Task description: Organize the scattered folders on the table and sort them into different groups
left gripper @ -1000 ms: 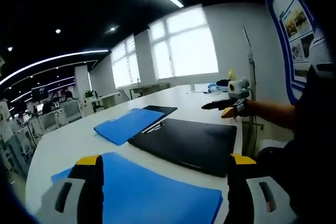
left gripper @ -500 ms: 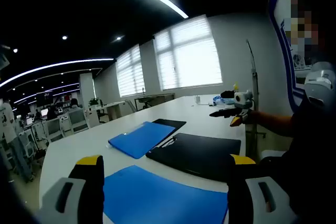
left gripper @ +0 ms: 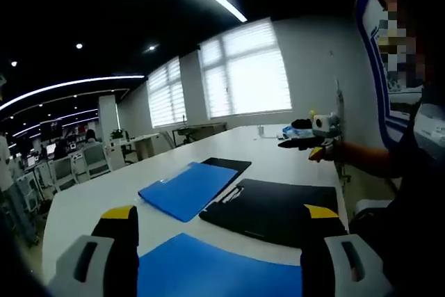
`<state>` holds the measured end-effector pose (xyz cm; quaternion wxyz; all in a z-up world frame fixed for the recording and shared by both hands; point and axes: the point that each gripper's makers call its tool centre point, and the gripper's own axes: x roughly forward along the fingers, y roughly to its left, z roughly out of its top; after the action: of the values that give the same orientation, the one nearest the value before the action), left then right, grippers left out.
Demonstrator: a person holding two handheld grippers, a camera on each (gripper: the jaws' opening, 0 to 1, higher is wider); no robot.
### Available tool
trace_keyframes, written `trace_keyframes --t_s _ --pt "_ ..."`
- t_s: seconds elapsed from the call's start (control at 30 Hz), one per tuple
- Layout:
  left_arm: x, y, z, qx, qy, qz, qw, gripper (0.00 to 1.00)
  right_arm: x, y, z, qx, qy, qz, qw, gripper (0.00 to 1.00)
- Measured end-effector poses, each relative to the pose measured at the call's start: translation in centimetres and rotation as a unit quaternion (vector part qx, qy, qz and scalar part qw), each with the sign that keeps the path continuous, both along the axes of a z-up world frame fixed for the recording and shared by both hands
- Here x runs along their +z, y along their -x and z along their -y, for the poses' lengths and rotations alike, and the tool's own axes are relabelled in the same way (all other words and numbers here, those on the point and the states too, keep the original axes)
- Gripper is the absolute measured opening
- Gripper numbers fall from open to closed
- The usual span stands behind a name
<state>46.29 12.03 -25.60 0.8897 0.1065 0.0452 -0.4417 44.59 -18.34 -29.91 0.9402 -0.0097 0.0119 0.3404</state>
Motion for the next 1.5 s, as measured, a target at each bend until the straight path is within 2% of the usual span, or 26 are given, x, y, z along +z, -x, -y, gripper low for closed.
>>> trace_keyframes --t_s 0.3,0.47,0.73,0.97,1.17,1.23,1.37,1.5 --pt "-1.0 -6.4 2.3 -0.001 -0.015 -0.020 0.9997 0.97 0.3 -4.7 -1.2 0.005 0.009 0.003 0.9999 0.98" --pt "-1.0 -8.6 2.6 0.002 -0.027 -0.012 0.9996 0.97 0.0 -6.0 -1.4 0.008 0.008 -0.001 0.9999 0.98" --pt "-3.4 -12.5 3.8 0.003 -0.045 -0.044 0.9980 0.97 0.0 -8.9 -0.8 -0.003 0.030 -0.011 0.9995 0.97" --pt "-4.4 -15.5 4.9 0.008 -0.036 -0.061 0.9975 0.97 0.5 -11.6 0.3 -0.018 0.017 -0.019 0.9995 0.97" --pt "-4.9 -17.6 5.6 0.012 -0.040 -0.061 0.9973 0.97 0.8 -13.9 0.7 -0.024 0.004 -0.018 0.9995 0.97" --pt "-5.1 -18.5 6.0 0.011 -0.038 -0.061 0.9974 0.97 0.6 -15.4 0.9 -0.028 0.009 -0.022 0.9993 0.97" --pt "-5.6 -20.2 6.3 0.010 -0.038 -0.056 0.9977 0.97 0.0 -17.0 1.0 -0.030 0.007 -0.026 0.9992 0.97" --pt "-6.7 -22.3 6.7 0.008 -0.017 -0.084 0.9963 0.97 -1.7 -19.2 1.2 -0.041 0.000 -0.038 0.9985 0.94"
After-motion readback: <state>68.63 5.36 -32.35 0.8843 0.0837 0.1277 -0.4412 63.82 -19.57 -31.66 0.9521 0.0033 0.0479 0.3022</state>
